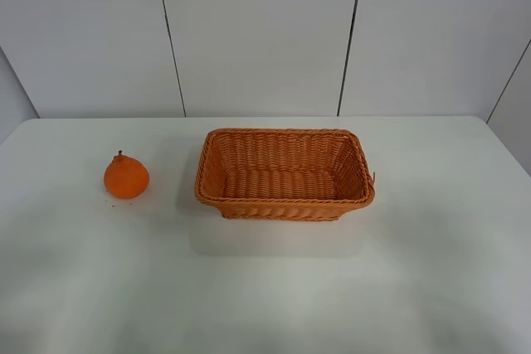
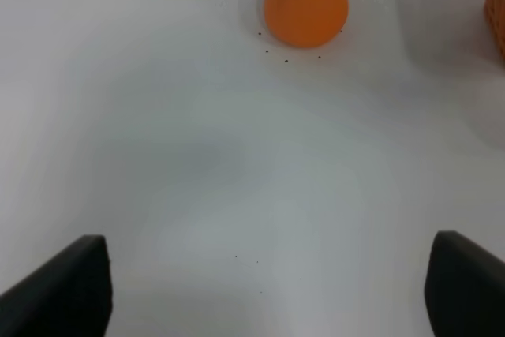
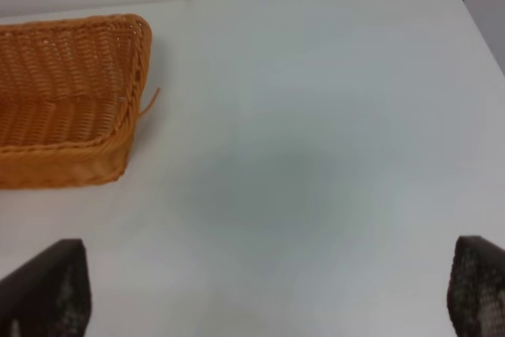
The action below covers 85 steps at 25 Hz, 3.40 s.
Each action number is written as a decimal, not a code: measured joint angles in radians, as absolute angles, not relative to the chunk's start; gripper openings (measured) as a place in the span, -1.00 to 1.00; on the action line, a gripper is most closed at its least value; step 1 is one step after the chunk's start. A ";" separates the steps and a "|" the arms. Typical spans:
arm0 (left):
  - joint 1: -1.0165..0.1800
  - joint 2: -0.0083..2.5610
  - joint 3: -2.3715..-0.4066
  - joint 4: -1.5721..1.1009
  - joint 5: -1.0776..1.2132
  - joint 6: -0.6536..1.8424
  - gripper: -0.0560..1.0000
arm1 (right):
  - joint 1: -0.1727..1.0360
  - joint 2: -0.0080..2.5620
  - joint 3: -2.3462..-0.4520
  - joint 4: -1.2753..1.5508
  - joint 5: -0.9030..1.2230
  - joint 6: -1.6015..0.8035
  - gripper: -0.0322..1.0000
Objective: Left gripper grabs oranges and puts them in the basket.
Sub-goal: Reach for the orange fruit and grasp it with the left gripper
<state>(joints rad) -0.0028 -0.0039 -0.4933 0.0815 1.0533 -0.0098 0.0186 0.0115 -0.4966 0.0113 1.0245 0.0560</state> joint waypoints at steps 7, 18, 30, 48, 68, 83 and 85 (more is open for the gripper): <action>-0.003 -0.004 -0.493 0.082 1.053 -0.010 0.81 | 0.019 0.012 -0.497 0.011 1.024 0.056 0.41; -0.003 -0.004 -0.493 0.082 1.053 -0.010 0.81 | 0.019 0.012 -0.497 0.011 1.024 0.056 0.41; -0.003 -0.003 -0.503 0.082 1.029 0.000 0.81 | 0.019 0.012 -0.497 0.011 1.024 0.056 0.41; -0.003 1.284 -0.890 -0.016 0.548 0.131 0.81 | 0.019 0.012 -0.497 0.011 1.024 0.056 0.41; -0.003 1.948 -1.196 -0.150 0.472 0.320 0.81 | 0.019 0.012 -0.497 0.011 1.024 0.056 0.41; -0.003 2.095 -1.299 -0.164 0.431 0.338 0.55 | 0.019 0.012 -0.497 0.011 1.024 0.056 0.41; -0.003 2.095 -1.302 -0.165 0.432 0.344 0.24 | 0.019 0.012 -0.497 0.011 1.024 0.056 0.41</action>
<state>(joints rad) -0.0028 2.0952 -1.3023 -0.1648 0.4322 0.3437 0.0186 0.0115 -0.4966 0.0113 1.0245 0.0560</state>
